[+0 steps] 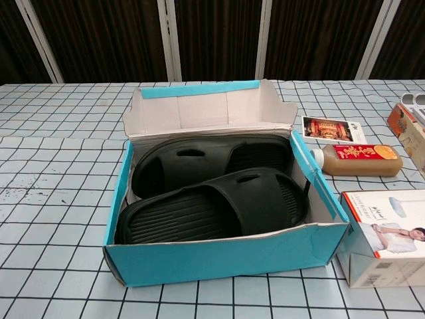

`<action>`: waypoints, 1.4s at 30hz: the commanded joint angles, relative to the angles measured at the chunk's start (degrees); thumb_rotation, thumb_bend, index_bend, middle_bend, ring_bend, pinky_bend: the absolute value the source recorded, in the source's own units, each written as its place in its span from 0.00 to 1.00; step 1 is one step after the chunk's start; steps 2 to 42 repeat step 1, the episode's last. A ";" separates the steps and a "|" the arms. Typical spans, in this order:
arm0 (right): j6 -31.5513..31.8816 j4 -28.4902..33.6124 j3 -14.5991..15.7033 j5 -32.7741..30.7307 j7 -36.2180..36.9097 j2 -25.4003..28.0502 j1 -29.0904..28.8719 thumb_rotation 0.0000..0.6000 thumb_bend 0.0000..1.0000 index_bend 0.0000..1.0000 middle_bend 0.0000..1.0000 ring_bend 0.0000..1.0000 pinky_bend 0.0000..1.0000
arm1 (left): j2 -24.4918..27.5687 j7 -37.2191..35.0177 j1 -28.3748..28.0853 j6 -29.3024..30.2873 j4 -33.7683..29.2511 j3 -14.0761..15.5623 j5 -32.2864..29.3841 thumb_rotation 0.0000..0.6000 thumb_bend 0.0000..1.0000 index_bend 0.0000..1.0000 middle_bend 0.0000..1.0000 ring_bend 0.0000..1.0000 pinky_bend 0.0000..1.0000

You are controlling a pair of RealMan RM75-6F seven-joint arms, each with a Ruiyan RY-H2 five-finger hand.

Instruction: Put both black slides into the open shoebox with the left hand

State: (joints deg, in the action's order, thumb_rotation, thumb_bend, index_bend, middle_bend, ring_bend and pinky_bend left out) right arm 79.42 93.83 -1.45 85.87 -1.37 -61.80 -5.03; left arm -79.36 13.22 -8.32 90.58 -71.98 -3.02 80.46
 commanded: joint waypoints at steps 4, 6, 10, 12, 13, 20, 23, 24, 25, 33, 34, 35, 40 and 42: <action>-0.37 -0.90 -0.10 -0.11 1.11 -0.11 -0.25 1.00 0.23 0.19 0.17 0.25 0.22 | -0.13 1.23 0.28 0.74 -0.89 0.35 1.05 1.00 0.31 0.06 0.11 0.00 0.07; -0.37 -0.90 -0.10 -0.11 1.11 -0.11 -0.25 1.00 0.23 0.19 0.17 0.25 0.22 | -0.13 1.23 0.28 0.74 -0.89 0.35 1.05 1.00 0.31 0.06 0.11 0.00 0.07; -0.37 -0.90 -0.10 -0.11 1.11 -0.11 -0.25 1.00 0.23 0.19 0.17 0.25 0.22 | -0.13 1.23 0.28 0.74 -0.89 0.35 1.05 1.00 0.31 0.06 0.11 0.00 0.07; -0.37 -0.90 -0.10 -0.11 1.11 -0.11 -0.25 1.00 0.23 0.19 0.17 0.25 0.22 | -0.13 1.23 0.28 0.74 -0.89 0.35 1.05 1.00 0.31 0.06 0.11 0.00 0.07; -0.37 -0.90 -0.10 -0.11 1.11 -0.11 -0.25 1.00 0.23 0.19 0.17 0.25 0.22 | -0.13 1.23 0.28 0.74 -0.89 0.35 1.05 1.00 0.31 0.06 0.11 0.00 0.07; -0.37 -0.90 -0.10 -0.11 1.11 -0.11 -0.25 1.00 0.23 0.19 0.17 0.25 0.22 | -0.13 1.23 0.28 0.74 -0.89 0.35 1.05 1.00 0.31 0.06 0.11 0.00 0.07; -0.37 -0.90 -0.10 -0.11 1.11 -0.11 -0.25 1.00 0.23 0.19 0.17 0.25 0.22 | -0.13 1.23 0.28 0.74 -0.89 0.35 1.05 1.00 0.31 0.06 0.11 0.00 0.07; -0.37 -0.90 -0.10 -0.11 1.11 -0.11 -0.25 1.00 0.23 0.19 0.17 0.25 0.22 | -0.13 1.23 0.28 0.74 -0.89 0.35 1.05 1.00 0.31 0.06 0.11 0.00 0.07; -0.37 -0.90 -0.10 -0.11 1.11 -0.11 -0.25 1.00 0.23 0.19 0.17 0.25 0.22 | -0.13 1.23 0.28 0.74 -0.89 0.35 1.05 1.00 0.31 0.06 0.11 0.00 0.07; -0.37 -0.90 -0.10 -0.11 1.11 -0.11 -0.25 1.00 0.23 0.19 0.17 0.25 0.22 | -0.13 1.23 0.28 0.74 -0.89 0.35 1.05 1.00 0.31 0.06 0.11 0.00 0.07; -0.37 -0.90 -0.10 -0.11 1.11 -0.11 -0.25 1.00 0.23 0.19 0.17 0.25 0.22 | -0.13 1.23 0.28 0.74 -0.89 0.35 1.05 1.00 0.31 0.06 0.11 0.00 0.07; -0.37 -0.90 -0.10 -0.11 1.11 -0.11 -0.25 1.00 0.23 0.19 0.17 0.25 0.22 | -0.13 1.23 0.28 0.74 -0.89 0.35 1.05 1.00 0.31 0.06 0.11 0.00 0.07; -0.37 -0.90 -0.10 -0.11 1.11 -0.11 -0.25 1.00 0.23 0.19 0.17 0.25 0.22 | -0.13 1.23 0.28 0.74 -0.89 0.35 1.05 1.00 0.31 0.06 0.11 0.00 0.07; -0.37 -0.90 -0.10 -0.11 1.11 -0.11 -0.25 1.00 0.23 0.19 0.17 0.25 0.22 | -0.13 1.23 0.28 0.74 -0.89 0.35 1.05 1.00 0.31 0.06 0.11 0.00 0.07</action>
